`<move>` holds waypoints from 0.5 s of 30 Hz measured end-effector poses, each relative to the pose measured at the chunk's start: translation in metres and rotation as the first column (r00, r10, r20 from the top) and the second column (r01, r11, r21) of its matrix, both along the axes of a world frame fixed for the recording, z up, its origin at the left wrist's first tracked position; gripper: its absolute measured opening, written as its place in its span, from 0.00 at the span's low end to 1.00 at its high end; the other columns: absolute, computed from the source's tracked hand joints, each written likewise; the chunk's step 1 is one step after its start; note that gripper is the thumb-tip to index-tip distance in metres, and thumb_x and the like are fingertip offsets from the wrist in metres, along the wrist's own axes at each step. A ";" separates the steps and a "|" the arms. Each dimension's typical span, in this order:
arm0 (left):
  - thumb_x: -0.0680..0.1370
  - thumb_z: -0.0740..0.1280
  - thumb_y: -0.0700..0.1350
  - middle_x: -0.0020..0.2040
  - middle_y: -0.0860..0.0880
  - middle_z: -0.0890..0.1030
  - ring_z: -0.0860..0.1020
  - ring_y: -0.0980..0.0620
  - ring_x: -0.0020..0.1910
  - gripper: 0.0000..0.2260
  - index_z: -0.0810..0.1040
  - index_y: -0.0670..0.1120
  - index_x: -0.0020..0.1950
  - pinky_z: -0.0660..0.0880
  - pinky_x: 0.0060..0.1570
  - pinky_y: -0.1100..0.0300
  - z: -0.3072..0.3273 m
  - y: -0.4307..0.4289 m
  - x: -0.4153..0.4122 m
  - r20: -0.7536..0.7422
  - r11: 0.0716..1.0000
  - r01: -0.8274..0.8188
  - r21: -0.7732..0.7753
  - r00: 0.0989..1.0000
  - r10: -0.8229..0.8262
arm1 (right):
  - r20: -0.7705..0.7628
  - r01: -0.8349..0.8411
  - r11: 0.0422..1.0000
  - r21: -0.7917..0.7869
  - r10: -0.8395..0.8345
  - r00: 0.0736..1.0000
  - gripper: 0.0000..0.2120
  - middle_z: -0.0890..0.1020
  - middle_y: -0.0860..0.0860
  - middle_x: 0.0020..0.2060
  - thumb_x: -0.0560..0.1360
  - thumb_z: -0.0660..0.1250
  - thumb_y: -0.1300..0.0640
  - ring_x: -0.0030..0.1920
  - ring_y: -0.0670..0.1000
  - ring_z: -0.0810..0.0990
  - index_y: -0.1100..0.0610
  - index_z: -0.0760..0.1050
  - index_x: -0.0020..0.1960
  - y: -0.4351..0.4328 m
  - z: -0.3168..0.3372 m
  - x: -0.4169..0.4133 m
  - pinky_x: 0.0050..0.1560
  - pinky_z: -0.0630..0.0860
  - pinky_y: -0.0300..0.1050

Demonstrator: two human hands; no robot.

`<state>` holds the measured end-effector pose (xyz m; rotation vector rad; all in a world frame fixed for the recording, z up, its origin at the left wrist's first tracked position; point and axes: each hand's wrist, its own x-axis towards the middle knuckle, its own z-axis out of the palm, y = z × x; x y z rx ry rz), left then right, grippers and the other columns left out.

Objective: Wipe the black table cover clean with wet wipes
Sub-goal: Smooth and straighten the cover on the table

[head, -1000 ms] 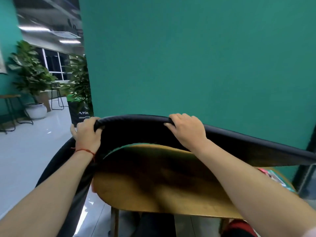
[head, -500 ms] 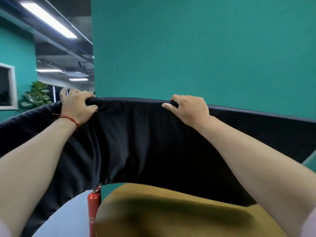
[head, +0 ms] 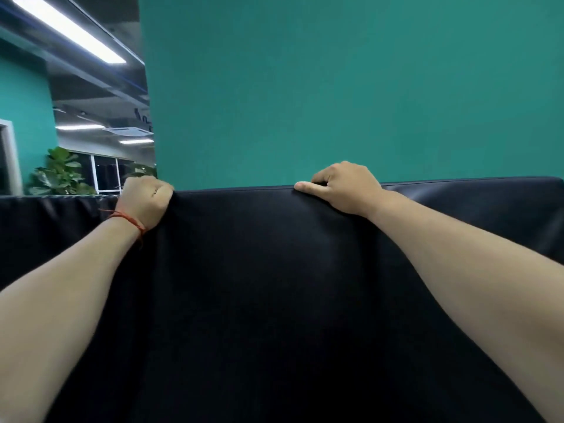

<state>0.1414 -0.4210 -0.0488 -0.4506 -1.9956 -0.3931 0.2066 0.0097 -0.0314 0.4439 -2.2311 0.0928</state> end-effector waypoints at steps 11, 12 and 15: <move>0.77 0.60 0.46 0.56 0.46 0.82 0.76 0.40 0.59 0.15 0.80 0.49 0.60 0.61 0.71 0.38 -0.090 0.035 -0.138 0.006 0.970 -0.164 -0.181 0.986 0.168 | -0.182 0.168 0.976 0.141 -0.141 0.973 0.23 0.83 0.48 0.47 0.81 0.58 0.30 0.49 0.55 0.80 0.45 0.82 0.55 0.022 -0.074 -0.131 0.49 0.74 0.52; 0.80 0.62 0.46 0.66 0.46 0.79 0.73 0.40 0.68 0.17 0.76 0.50 0.68 0.57 0.75 0.35 -0.106 0.041 -0.151 0.065 0.962 -0.183 -0.202 0.978 0.200 | -0.182 0.181 0.971 0.159 -0.152 0.972 0.21 0.82 0.49 0.53 0.82 0.61 0.33 0.54 0.56 0.79 0.47 0.81 0.60 0.024 -0.087 -0.144 0.53 0.74 0.54; 0.82 0.64 0.55 0.84 0.49 0.61 0.57 0.43 0.83 0.28 0.63 0.55 0.82 0.51 0.76 0.29 -0.175 0.066 -0.169 0.317 0.931 -0.193 -0.310 0.902 0.292 | -0.045 0.247 0.954 0.168 -0.243 0.969 0.21 0.78 0.50 0.64 0.81 0.63 0.39 0.62 0.58 0.76 0.48 0.76 0.69 0.027 -0.148 -0.168 0.57 0.74 0.57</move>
